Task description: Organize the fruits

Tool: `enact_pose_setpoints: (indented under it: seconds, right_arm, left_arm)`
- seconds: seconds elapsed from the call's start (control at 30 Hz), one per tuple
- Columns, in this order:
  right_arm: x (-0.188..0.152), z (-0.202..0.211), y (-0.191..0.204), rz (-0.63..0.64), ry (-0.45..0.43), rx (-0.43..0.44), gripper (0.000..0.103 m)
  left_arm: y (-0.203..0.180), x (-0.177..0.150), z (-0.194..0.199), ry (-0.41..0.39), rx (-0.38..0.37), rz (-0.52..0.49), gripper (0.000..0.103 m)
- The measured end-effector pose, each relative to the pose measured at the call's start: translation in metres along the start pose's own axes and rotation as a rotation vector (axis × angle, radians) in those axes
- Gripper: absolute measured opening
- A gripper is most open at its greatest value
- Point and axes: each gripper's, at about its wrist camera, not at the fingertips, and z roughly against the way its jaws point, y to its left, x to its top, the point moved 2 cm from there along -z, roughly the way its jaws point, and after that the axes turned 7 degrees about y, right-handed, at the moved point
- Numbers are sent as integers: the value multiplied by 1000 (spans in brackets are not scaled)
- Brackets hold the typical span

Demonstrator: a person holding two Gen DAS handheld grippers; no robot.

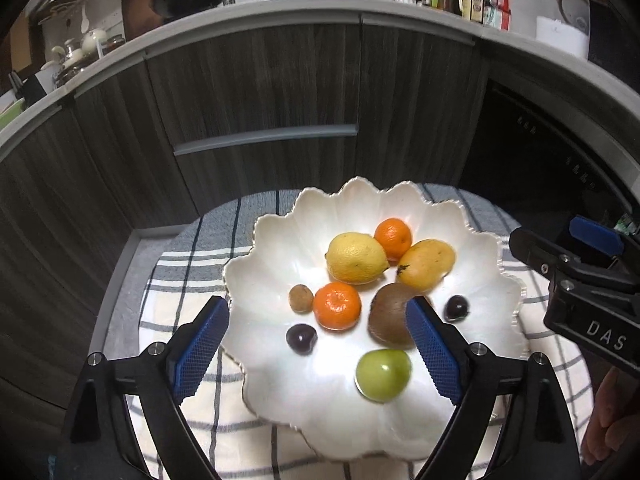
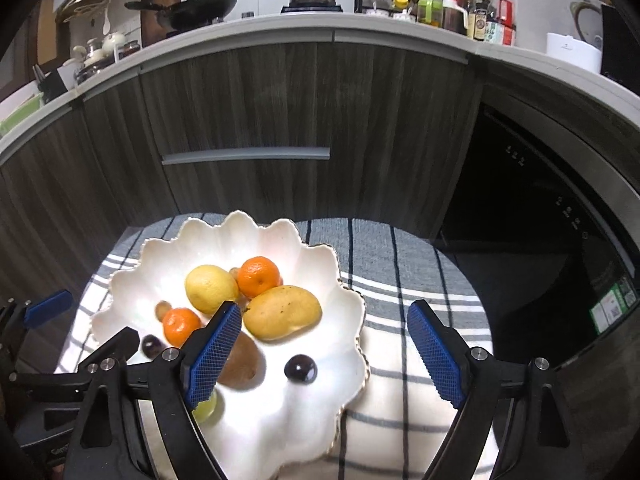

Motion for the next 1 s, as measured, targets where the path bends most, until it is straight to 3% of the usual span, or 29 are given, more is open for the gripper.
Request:
enact_pose_setpoints:
  seconds: [0.1, 0.7, 1.0]
  right_arm:
    - [-2, 21, 2, 6, -25, -6, 86]
    - [-33, 135, 6, -9, -139, -14, 90]
    - [-63, 166, 4, -26, -152, -7, 90]
  left_arm:
    - [2, -3, 23, -31, 12, 11, 96]
    - [8, -44, 138, -176, 73, 48, 96]
    - [3, -75, 164, -190, 90, 46, 99]
